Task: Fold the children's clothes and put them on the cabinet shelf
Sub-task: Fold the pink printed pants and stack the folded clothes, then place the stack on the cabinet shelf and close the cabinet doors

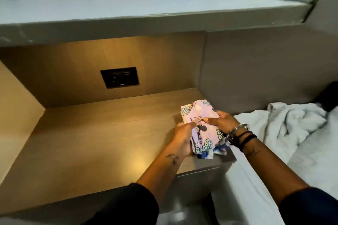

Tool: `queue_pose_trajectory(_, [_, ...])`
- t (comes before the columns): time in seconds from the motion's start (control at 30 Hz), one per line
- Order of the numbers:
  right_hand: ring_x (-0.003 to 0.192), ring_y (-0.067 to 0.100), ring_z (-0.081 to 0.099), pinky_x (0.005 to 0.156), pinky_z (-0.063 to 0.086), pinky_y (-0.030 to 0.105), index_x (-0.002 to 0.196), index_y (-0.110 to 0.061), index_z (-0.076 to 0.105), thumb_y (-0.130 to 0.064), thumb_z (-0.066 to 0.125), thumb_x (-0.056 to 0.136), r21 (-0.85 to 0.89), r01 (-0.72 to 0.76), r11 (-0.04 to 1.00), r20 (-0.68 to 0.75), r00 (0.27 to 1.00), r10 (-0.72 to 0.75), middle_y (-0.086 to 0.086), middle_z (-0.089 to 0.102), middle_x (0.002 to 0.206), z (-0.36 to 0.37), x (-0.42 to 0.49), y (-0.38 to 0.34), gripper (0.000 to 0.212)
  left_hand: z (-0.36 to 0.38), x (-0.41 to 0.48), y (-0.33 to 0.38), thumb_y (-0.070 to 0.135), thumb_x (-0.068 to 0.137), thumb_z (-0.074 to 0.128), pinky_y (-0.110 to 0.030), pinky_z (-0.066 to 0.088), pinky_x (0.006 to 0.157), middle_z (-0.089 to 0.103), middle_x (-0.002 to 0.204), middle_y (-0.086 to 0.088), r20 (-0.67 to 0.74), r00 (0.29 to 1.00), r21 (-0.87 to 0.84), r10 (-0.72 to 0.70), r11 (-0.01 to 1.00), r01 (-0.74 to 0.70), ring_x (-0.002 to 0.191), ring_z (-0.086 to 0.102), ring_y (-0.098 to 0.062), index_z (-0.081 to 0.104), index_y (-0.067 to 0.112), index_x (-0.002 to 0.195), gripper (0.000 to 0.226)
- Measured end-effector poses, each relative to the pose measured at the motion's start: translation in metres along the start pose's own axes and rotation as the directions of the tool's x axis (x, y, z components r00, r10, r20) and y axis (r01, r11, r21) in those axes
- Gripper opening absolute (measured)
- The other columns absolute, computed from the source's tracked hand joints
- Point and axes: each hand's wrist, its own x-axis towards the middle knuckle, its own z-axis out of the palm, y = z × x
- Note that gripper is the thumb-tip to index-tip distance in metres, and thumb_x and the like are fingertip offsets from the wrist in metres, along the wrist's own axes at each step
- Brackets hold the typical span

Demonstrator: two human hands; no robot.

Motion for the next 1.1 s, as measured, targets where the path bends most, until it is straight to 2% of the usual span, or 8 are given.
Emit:
queue_pose_trajectory(0.1, [0.088, 0.027, 0.069, 0.081, 0.056, 0.037, 0.109, -0.008, 0.067, -0.029, 0.076, 0.079, -0.152, -0.072, 0.986, -0.042, 0.997, 0.066, 0.011, 0.072, 0.106, -0.012, 0.025, 0.023, 0.037, 0.025, 0.024, -0.016, 0.004, 0.090, 0.060, -0.036, 0.061, 0.057, 0.072, 0.103, -0.014, -0.182, 0.982, 0.117, 0.054, 0.993, -0.033, 0.074, 0.072, -0.027, 0.056, 0.008, 0.117, 0.027])
queue_pose_trajectory(0.3, [0.087, 0.027, 0.067, 0.070, 0.057, 0.036, 0.117, -0.010, 0.056, -0.049, 0.075, 0.074, -0.229, -0.215, 0.949, -0.071, 0.976, 0.204, 0.012, 0.067, 0.111, -0.011, 0.036, 0.044, 0.060, 0.027, 0.042, -0.042, 0.038, 0.065, 0.082, -0.036, 0.061, 0.069, 0.056, 0.114, -0.001, -0.448, 0.877, 0.465, 0.177, 0.883, 0.059, 0.096, 0.063, -0.022, 0.047, 0.018, 0.118, 0.066])
queue_pose_trajectory(0.4, [0.077, 0.026, 0.069, 0.055, 0.051, 0.028, 0.114, -0.008, 0.058, -0.051, 0.072, 0.076, -0.113, -0.299, 0.948, -0.016, 0.954, 0.299, 0.012, 0.071, 0.102, -0.011, 0.029, 0.048, 0.059, 0.029, 0.032, -0.041, 0.033, 0.078, 0.075, -0.037, 0.063, 0.071, 0.074, 0.095, -0.009, -0.306, 0.949, 0.218, -0.074, 0.965, 0.146, 0.075, 0.074, -0.024, 0.060, 0.014, 0.109, 0.040])
queue_pose_trajectory(0.6, [0.068, 0.025, 0.068, 0.055, 0.048, 0.029, 0.107, -0.007, 0.062, -0.050, 0.069, 0.080, -0.067, -0.347, 0.936, 0.050, 0.935, 0.350, 0.008, 0.071, 0.073, -0.004, -0.008, 0.035, 0.052, 0.019, 0.007, -0.038, 0.033, 0.082, 0.069, -0.041, 0.057, 0.085, 0.076, 0.091, -0.014, -0.080, 0.981, 0.152, -0.175, 0.971, 0.186, 0.086, 0.072, -0.030, 0.065, 0.010, 0.099, 0.029])
queue_pose_trajectory(0.7, [0.072, 0.029, 0.070, 0.061, 0.053, 0.035, 0.105, -0.009, 0.063, -0.043, 0.069, 0.082, 0.106, -0.402, 0.909, 0.183, 0.907, 0.380, 0.011, 0.075, 0.068, 0.009, -0.050, 0.034, 0.042, 0.008, -0.022, -0.051, 0.031, 0.081, 0.065, -0.036, 0.057, 0.074, 0.075, 0.088, -0.016, 0.007, 0.979, 0.084, -0.204, 0.976, 0.203, 0.081, 0.070, -0.031, 0.065, 0.008, 0.096, 0.027])
queue_pose_trajectory(0.8, [0.079, 0.033, 0.073, 0.068, 0.057, 0.038, 0.106, -0.013, 0.065, -0.042, 0.067, 0.084, 0.245, -0.366, 0.898, 0.283, 0.912, 0.295, 0.015, 0.077, 0.086, 0.029, -0.096, 0.041, 0.036, -0.008, -0.064, -0.066, 0.032, 0.085, 0.060, -0.036, 0.058, 0.071, 0.076, 0.088, -0.018, 0.053, 0.987, 0.063, -0.154, 0.987, 0.151, 0.081, 0.071, -0.032, 0.067, 0.007, 0.095, 0.027])
queue_pose_trajectory(0.97, [0.107, 0.042, 0.064, 0.096, 0.049, 0.056, 0.123, -0.009, 0.062, -0.029, 0.060, 0.090, 0.504, -0.155, 0.849, 0.297, 0.955, -0.002, 0.023, 0.067, 0.118, 0.054, -0.177, 0.024, 0.038, -0.043, -0.145, -0.061, 0.030, 0.075, 0.073, -0.060, 0.049, 0.095, 0.071, 0.110, -0.022, 0.157, 0.984, 0.031, 0.089, 0.995, -0.095, 0.103, 0.067, -0.041, 0.065, 0.011, 0.119, 0.048])
queue_pose_trajectory(1.1, [0.106, 0.044, 0.063, 0.089, 0.053, 0.055, 0.124, -0.005, 0.059, -0.023, 0.063, 0.087, 0.526, 0.082, 0.846, 0.242, 0.940, -0.241, 0.024, 0.066, 0.119, 0.053, -0.229, -0.032, 0.042, -0.048, -0.214, -0.013, 0.035, 0.076, 0.075, -0.060, 0.051, 0.093, 0.071, 0.114, -0.019, 0.212, 0.933, 0.018, 0.289, 0.954, -0.299, 0.104, 0.067, -0.041, 0.060, 0.015, 0.124, 0.054])
